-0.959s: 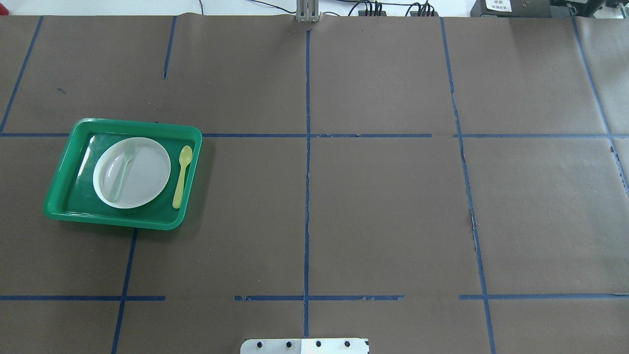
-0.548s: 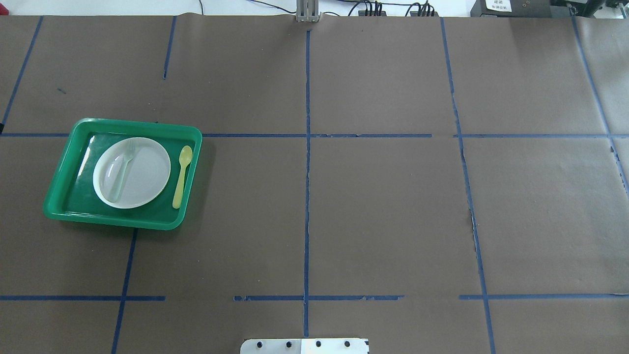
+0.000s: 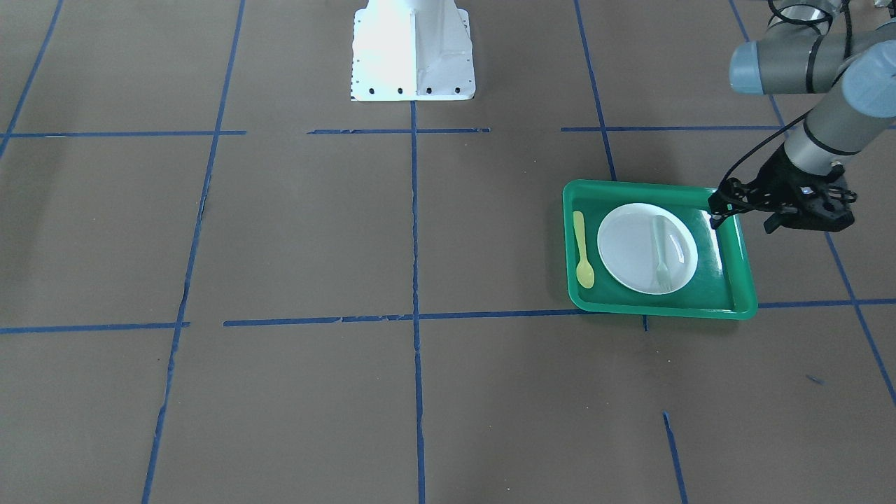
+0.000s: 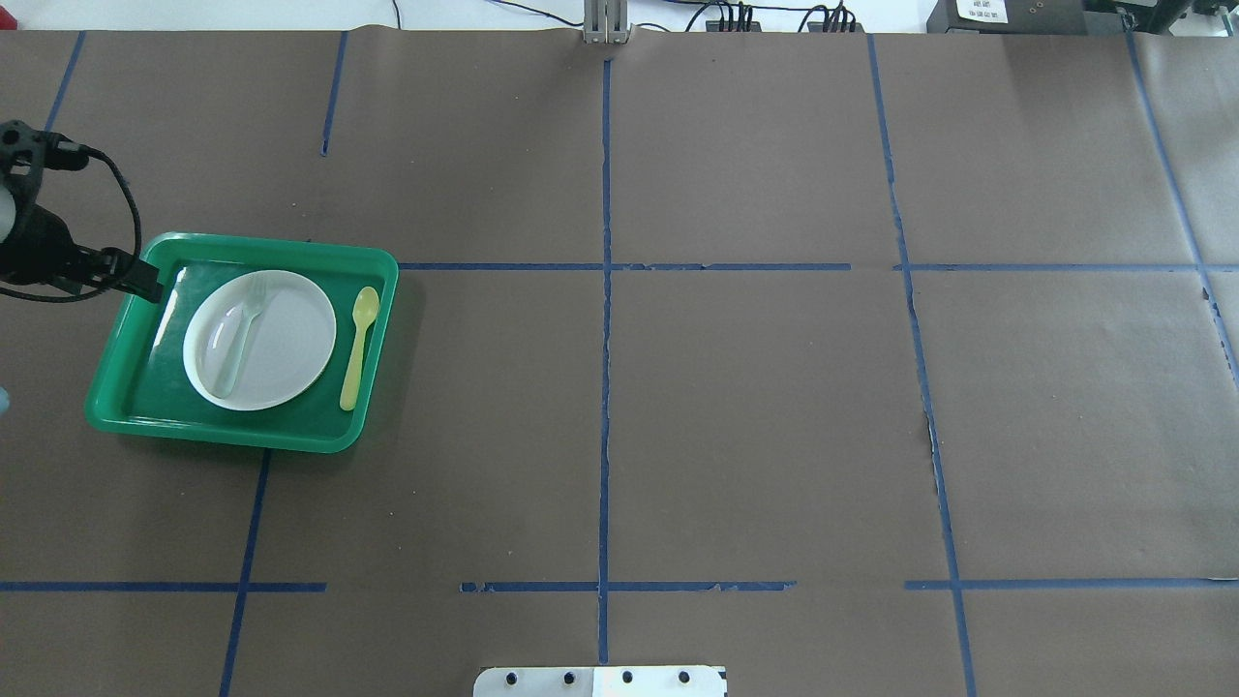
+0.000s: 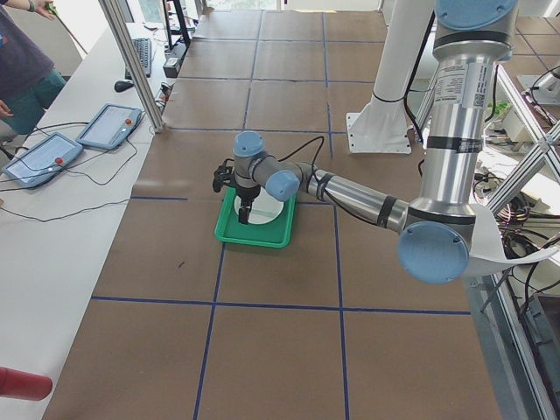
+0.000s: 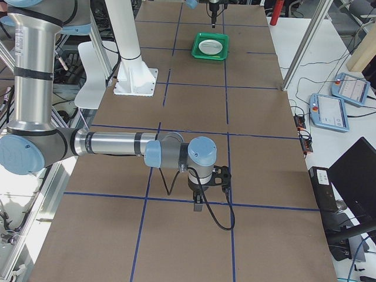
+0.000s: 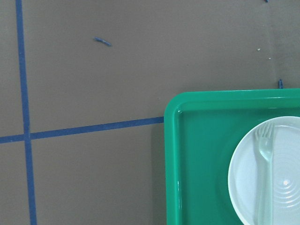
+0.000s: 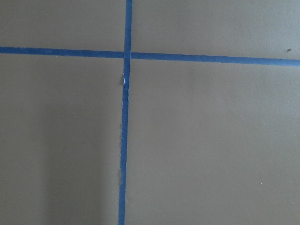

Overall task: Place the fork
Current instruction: 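Move the left gripper over the pale green fork on the white plate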

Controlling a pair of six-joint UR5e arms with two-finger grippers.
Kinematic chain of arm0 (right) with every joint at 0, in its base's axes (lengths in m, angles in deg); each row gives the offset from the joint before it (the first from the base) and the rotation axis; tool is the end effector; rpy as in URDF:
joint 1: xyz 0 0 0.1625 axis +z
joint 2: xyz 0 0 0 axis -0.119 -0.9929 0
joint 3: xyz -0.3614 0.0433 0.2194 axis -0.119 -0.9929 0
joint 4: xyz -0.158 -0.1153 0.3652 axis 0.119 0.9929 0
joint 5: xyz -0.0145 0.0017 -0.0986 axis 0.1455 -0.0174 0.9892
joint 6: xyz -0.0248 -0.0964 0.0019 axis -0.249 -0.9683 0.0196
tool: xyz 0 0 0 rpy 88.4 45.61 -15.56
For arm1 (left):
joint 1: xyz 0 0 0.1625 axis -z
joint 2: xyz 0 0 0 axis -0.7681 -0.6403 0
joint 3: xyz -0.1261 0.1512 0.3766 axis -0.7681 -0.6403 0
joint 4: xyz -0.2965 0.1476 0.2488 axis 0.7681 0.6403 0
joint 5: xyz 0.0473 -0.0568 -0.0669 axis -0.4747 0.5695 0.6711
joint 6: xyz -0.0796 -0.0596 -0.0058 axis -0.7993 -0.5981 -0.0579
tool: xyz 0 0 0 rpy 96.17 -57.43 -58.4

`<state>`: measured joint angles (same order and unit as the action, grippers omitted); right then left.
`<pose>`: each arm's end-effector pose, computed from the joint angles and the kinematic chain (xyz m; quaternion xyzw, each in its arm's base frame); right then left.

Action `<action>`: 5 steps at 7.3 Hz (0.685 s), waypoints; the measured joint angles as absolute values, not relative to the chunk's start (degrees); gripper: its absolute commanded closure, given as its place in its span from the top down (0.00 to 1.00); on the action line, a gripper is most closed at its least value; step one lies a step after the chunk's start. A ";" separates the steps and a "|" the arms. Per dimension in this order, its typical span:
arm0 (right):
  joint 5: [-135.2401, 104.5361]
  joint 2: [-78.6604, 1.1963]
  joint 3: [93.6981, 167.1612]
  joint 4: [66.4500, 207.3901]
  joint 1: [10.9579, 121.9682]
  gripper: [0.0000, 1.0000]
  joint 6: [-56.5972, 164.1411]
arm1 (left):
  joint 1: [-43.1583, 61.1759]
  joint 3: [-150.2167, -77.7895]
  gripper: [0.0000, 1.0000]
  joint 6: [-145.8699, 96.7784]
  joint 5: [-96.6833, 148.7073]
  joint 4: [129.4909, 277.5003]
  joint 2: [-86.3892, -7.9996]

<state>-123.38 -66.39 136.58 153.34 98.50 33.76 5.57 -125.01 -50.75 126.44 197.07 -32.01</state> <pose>0.0806 -0.4323 0.6508 0.0030 -0.3507 -0.0102 0.9364 0.2369 -0.4912 0.4847 0.0773 0.3898 0.0322 0.9171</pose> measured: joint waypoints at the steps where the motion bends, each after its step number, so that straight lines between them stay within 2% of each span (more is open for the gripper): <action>1: -123.38 -66.40 136.58 153.34 98.50 1.00 33.75 | 2.42 -124.60 0.97 -53.49 124.77 199.25 -32.25; 3: -123.38 -66.39 136.58 153.34 98.50 1.00 33.76 | -1.45 -122.00 0.85 -55.99 123.03 202.34 -33.82; 4: -123.38 -66.39 136.58 153.34 98.50 1.00 33.75 | -2.58 -120.45 0.67 -56.31 122.59 202.92 -34.92; 5: -123.37 -66.39 136.57 153.34 98.50 1.00 33.75 | -3.22 -119.68 0.67 -56.29 122.42 203.15 -35.48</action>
